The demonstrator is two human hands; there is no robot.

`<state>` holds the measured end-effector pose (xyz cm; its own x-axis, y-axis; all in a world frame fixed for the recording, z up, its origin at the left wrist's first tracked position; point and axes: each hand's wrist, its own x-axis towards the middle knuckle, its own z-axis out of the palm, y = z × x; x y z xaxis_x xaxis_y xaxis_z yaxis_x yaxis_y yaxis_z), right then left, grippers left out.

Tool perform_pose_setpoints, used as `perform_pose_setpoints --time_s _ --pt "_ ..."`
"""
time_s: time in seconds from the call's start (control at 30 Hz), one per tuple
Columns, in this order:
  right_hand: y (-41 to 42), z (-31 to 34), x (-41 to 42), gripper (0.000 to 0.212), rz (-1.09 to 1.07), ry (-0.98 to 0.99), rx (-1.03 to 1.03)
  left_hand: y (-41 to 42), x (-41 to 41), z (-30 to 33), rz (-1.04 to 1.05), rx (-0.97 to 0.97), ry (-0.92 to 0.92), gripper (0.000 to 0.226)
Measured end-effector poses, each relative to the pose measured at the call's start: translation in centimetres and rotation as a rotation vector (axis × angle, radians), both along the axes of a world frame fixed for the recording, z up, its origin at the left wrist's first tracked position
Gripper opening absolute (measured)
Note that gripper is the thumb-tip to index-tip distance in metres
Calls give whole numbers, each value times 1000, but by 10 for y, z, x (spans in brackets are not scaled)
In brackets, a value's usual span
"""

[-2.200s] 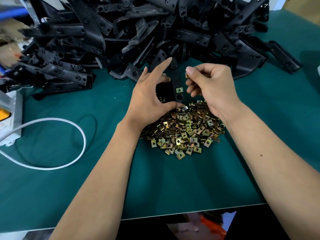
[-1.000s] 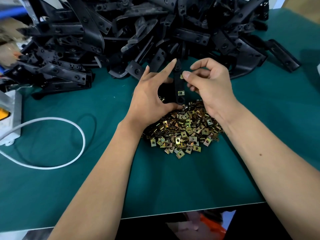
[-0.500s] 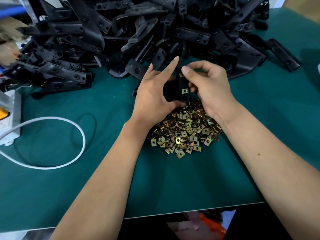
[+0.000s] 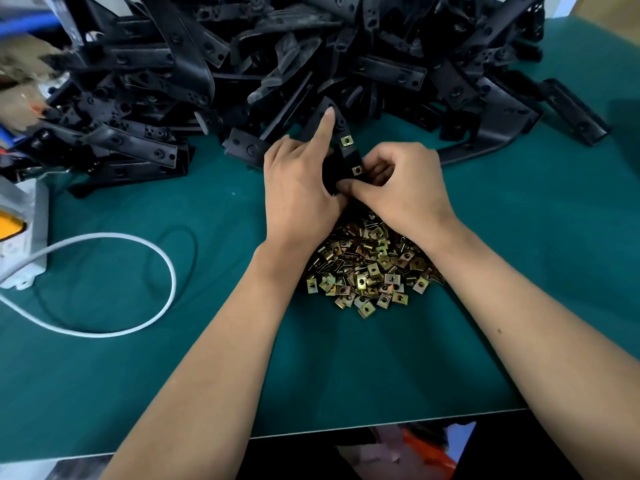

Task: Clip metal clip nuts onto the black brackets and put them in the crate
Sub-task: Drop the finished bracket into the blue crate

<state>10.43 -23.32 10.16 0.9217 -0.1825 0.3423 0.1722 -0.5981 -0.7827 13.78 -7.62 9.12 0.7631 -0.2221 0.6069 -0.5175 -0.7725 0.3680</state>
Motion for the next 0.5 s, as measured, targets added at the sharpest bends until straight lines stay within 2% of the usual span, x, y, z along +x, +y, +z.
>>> perform_pose_setpoints --time_s 0.27,0.5 --pt "1 0 3 25 -117 42 -27 -9 -2 3 50 117 -80 89" --pt "6 10 -1 33 -63 -3 -52 -4 -6 21 61 228 -136 84"
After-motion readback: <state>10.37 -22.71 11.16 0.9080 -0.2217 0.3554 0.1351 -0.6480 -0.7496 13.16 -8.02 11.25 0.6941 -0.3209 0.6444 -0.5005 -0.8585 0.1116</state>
